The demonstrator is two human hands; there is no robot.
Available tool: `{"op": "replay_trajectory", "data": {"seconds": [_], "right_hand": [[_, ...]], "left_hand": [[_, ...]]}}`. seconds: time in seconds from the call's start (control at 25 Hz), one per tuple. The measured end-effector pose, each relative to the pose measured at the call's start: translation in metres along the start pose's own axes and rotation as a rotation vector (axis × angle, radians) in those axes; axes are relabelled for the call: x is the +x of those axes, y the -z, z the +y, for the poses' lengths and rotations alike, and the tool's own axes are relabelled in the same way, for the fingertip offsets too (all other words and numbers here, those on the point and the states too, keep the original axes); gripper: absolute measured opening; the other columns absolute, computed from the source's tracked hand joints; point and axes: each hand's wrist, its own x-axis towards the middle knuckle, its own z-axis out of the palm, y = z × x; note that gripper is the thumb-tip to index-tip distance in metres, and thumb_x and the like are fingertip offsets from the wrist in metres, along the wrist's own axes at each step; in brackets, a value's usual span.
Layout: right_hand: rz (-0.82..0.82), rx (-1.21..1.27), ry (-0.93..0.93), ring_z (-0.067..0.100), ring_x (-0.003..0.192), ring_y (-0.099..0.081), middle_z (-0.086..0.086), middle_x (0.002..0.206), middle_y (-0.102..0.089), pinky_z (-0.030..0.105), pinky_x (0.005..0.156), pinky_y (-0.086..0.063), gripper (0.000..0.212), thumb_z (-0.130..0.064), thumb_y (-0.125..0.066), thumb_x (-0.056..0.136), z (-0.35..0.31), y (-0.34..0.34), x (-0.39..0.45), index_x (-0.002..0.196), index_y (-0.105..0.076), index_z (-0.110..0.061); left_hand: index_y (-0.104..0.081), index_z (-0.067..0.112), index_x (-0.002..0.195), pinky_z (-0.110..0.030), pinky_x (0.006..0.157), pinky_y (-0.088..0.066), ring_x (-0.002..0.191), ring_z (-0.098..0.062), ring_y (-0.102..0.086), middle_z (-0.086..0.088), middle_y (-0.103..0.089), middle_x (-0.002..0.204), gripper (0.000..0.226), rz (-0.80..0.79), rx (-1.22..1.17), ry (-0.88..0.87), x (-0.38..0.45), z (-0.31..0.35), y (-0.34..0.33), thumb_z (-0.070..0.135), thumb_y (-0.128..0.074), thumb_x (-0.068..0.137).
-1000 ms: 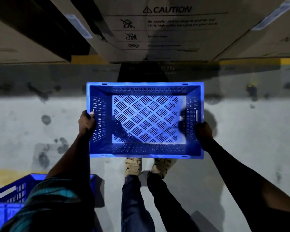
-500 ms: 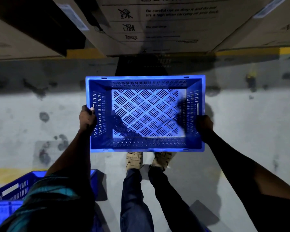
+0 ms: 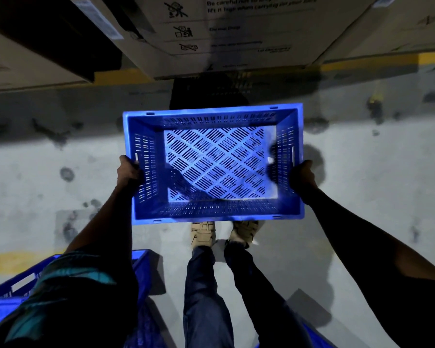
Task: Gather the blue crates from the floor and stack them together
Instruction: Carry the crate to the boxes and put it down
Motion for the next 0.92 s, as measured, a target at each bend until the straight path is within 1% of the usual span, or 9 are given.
{"op": "replay_trajectory", "data": {"seconds": [0.12,0.24,0.28,0.4,0.52,0.6,0.68,0.8,0.92], "right_hand": [[0.009,0.060,-0.002,0.038,0.125,-0.051,0.023,0.145,-0.046,0.043,0.106,-0.041,0.055,-0.038,-0.019,0.104,-0.001,-0.001,0.003,0.147,-0.027,-0.005],[0.012,-0.015,0.051,0.033,0.107,-0.055,0.023,0.139,-0.049,0.040,0.091,-0.044,0.047,-0.036,-0.025,0.104,0.003,-0.002,0.001,0.138,-0.029,-0.005],[0.015,-0.031,0.064,0.032,0.103,-0.054,0.023,0.137,-0.050,0.041,0.088,-0.045,0.045,-0.037,-0.028,0.104,0.004,-0.003,-0.001,0.136,-0.030,-0.005],[0.002,-0.105,0.121,0.032,0.097,-0.053,0.025,0.130,-0.054,0.050,0.092,-0.049,0.040,-0.032,-0.041,0.100,0.008,-0.002,-0.003,0.128,-0.031,-0.005],[-0.020,-0.128,0.155,0.033,0.094,-0.054,0.025,0.123,-0.055,0.054,0.089,-0.051,0.037,-0.023,-0.047,0.097,0.011,0.000,-0.003,0.125,-0.033,-0.003],[-0.039,-0.135,0.169,0.035,0.094,-0.055,0.024,0.121,-0.056,0.055,0.088,-0.052,0.037,-0.021,-0.048,0.096,0.012,0.000,-0.003,0.125,-0.033,-0.004],[-0.038,-0.134,0.171,0.035,0.096,-0.056,0.024,0.121,-0.056,0.056,0.089,-0.051,0.036,-0.023,-0.048,0.096,0.015,0.001,-0.003,0.124,-0.033,-0.005],[-0.030,-0.135,0.182,0.034,0.096,-0.055,0.023,0.122,-0.056,0.056,0.090,-0.050,0.037,-0.026,-0.046,0.097,0.017,0.000,-0.004,0.124,-0.033,-0.005],[-0.013,-0.101,0.178,0.031,0.096,-0.054,0.023,0.123,-0.056,0.054,0.091,-0.049,0.035,-0.029,-0.042,0.099,0.019,-0.002,-0.007,0.124,-0.033,-0.006]], "left_hand": [[-0.036,0.013,0.104,-0.054,0.090,-0.051,0.098,-0.039,-0.057,-0.020,-0.055,0.111,0.012,0.015,0.011,-0.029,0.003,0.002,0.001,0.017,-0.044,0.096],[-0.037,0.013,0.105,-0.051,0.088,-0.051,0.095,-0.038,-0.056,-0.018,-0.053,0.108,0.014,0.015,0.024,-0.031,0.001,0.000,0.000,0.020,-0.045,0.097],[-0.038,0.012,0.106,-0.050,0.088,-0.052,0.096,-0.038,-0.056,-0.018,-0.053,0.108,0.015,0.012,0.028,-0.030,0.000,-0.002,0.001,0.020,-0.046,0.098],[-0.042,0.010,0.105,-0.051,0.090,-0.053,0.097,-0.037,-0.058,-0.015,-0.056,0.112,0.014,0.021,0.023,-0.034,0.000,-0.001,0.006,0.019,-0.050,0.096],[-0.047,0.006,0.104,-0.051,0.091,-0.052,0.102,-0.041,-0.060,-0.021,-0.059,0.118,0.015,0.060,0.047,-0.078,0.002,-0.003,0.008,0.014,-0.052,0.093],[-0.050,0.001,0.110,-0.048,0.091,-0.051,0.104,-0.042,-0.060,-0.023,-0.060,0.118,0.021,0.101,0.059,-0.097,0.002,-0.005,0.003,0.011,-0.051,0.091],[-0.050,0.001,0.115,-0.046,0.091,-0.048,0.105,-0.043,-0.059,-0.023,-0.060,0.120,0.025,0.143,0.068,-0.100,-0.002,-0.007,-0.004,0.012,-0.050,0.092],[-0.048,0.001,0.118,-0.047,0.092,-0.045,0.109,-0.045,-0.057,-0.026,-0.058,0.123,0.027,0.180,0.085,-0.061,-0.007,-0.004,-0.008,0.017,-0.048,0.096],[-0.045,-0.001,0.121,-0.049,0.095,-0.045,0.112,-0.046,-0.057,-0.027,-0.056,0.127,0.029,0.175,0.092,-0.015,-0.009,0.001,-0.009,0.011,-0.048,0.094]]}}
